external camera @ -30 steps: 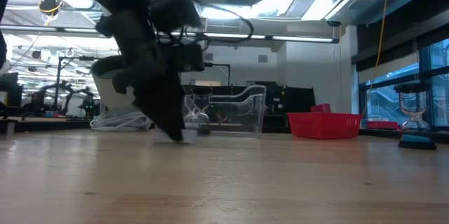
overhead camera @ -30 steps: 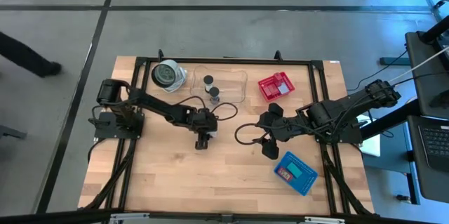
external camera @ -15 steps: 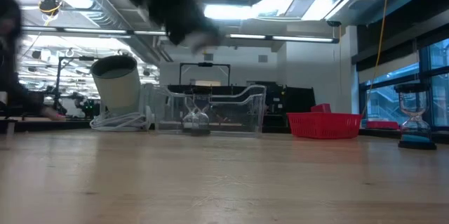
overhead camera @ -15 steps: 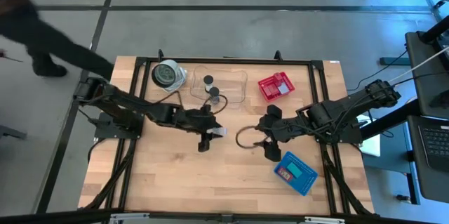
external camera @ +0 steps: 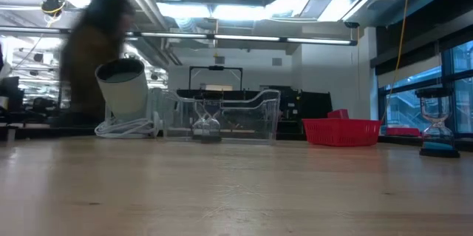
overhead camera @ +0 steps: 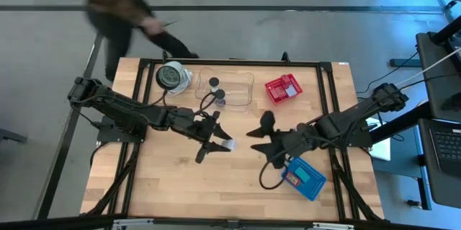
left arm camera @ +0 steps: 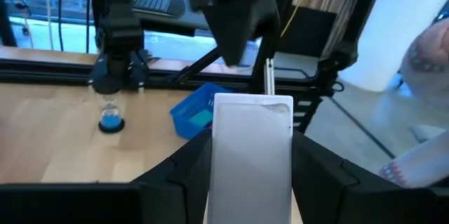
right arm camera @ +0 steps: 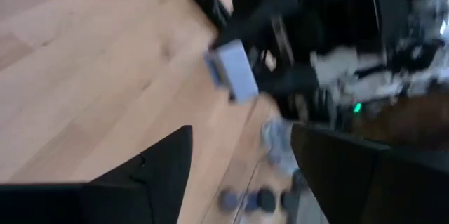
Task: Pick & Place Office items
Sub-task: Put the white digital timer into the blue bin
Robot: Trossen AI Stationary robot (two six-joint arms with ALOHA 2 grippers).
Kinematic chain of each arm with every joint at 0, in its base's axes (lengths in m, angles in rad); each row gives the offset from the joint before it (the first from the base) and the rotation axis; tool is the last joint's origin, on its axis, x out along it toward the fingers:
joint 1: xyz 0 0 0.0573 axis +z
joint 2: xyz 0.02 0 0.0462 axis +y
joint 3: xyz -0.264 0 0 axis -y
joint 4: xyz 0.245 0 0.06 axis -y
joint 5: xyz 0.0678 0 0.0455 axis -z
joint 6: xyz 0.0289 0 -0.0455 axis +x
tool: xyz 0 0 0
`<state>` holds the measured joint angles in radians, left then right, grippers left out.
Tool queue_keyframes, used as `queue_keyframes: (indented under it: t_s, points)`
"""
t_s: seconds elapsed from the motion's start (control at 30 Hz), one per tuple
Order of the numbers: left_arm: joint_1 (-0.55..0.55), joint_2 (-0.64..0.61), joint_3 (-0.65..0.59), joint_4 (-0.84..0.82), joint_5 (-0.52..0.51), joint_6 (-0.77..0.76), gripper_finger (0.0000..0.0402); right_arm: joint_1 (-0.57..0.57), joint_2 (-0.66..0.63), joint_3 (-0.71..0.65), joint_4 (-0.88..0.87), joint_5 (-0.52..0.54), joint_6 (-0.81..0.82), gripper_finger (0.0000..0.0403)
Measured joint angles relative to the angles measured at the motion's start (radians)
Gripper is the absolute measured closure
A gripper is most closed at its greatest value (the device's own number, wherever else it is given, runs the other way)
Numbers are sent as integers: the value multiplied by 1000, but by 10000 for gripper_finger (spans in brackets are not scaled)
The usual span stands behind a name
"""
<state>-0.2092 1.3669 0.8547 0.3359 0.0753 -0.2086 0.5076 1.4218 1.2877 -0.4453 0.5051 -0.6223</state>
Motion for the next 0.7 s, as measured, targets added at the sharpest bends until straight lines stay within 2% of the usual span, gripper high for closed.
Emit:
queue_keyframes:
  t_s: [0.13, 0.23, 0.37, 0.57, 0.7]
  points:
    - [0, 1, 0, 31, 20, -6, 249, -9, 38, 0, 106, -11, -68, 164]
    - [0, 1, 1, 33, 42, -6, 249, -34, 67, 0, 143, -75, -72, 168]
    - [0, 1, 1, 28, 78, -6, 249, -63, 89, 0, 188, -106, -95, 173]
    - [1, 1, 1, 28, 77, -6, 249, -104, 95, 0, 279, -279, -71, 185]
    - [2, 1, 1, 32, 78, 2, 249, -133, 101, 0, 280, -344, -9, 198]
